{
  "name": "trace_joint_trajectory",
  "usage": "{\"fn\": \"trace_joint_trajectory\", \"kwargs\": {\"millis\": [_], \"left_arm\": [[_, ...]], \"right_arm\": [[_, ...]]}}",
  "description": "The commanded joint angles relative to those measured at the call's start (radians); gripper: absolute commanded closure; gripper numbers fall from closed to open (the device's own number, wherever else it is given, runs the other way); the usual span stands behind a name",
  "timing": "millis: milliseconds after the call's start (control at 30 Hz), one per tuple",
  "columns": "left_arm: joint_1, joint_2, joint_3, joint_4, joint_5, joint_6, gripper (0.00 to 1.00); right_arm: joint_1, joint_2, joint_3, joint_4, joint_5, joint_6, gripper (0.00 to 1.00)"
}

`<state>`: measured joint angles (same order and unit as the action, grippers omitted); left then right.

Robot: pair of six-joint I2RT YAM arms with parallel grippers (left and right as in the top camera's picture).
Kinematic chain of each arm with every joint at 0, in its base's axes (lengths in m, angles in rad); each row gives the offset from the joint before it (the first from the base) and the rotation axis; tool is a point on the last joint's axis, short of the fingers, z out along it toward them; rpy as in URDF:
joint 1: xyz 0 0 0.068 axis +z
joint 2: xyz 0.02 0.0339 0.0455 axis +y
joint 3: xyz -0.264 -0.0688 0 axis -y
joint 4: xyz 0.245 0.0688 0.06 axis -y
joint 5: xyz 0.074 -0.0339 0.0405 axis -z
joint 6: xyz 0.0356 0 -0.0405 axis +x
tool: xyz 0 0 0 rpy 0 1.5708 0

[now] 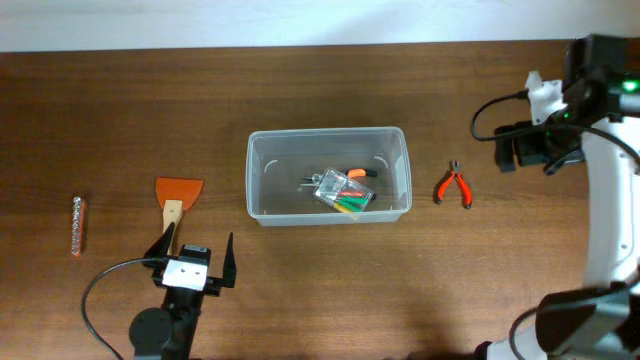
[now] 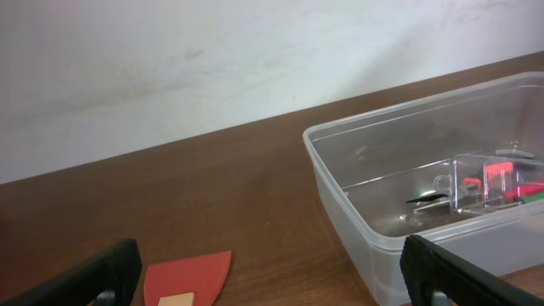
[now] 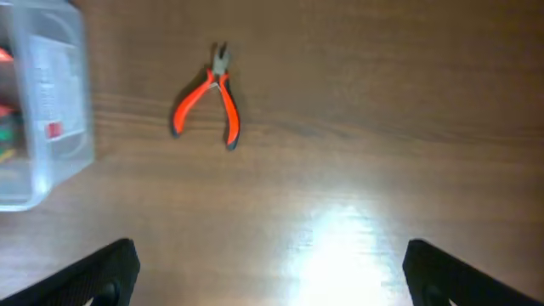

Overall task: Pack container
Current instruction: 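Move the right gripper right over the red-black diagonal cutters, then lower the right gripper onto the cutters and close on the handles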

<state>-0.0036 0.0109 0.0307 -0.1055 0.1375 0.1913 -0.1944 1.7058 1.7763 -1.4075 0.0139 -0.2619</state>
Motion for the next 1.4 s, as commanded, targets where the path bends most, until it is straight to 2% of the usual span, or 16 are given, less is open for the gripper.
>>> {"fn": "trace_joint_trajectory", "kwargs": {"millis": [0,167,367,667,1367], "left_arm": [[-0.003,-0.005,-0.005,0.0,-0.004,0.012,0.01],[-0.003,-0.005,-0.005,0.0,-0.004,0.012,0.01],[-0.003,-0.005,-0.005,0.0,-0.004,0.012,0.01],[-0.003,-0.005,-0.005,0.0,-0.004,0.012,0.01],[-0.003,-0.005,-0.005,0.0,-0.004,0.012,0.01]], "right_arm": [[0.0,0.027,-0.124,0.087,-0.029,0.005,0.01],[0.006,0.102,-0.246,0.2,-0.049,-0.098,0.01],[0.004,0.209,-0.258,0.272,-0.089,-0.216,0.01],[0.004,0.294,-0.258,0.356,-0.082,-0.208,0.01],[0.006,0.362,-0.258,0.365,-0.082,-0.149,0.01]]}}
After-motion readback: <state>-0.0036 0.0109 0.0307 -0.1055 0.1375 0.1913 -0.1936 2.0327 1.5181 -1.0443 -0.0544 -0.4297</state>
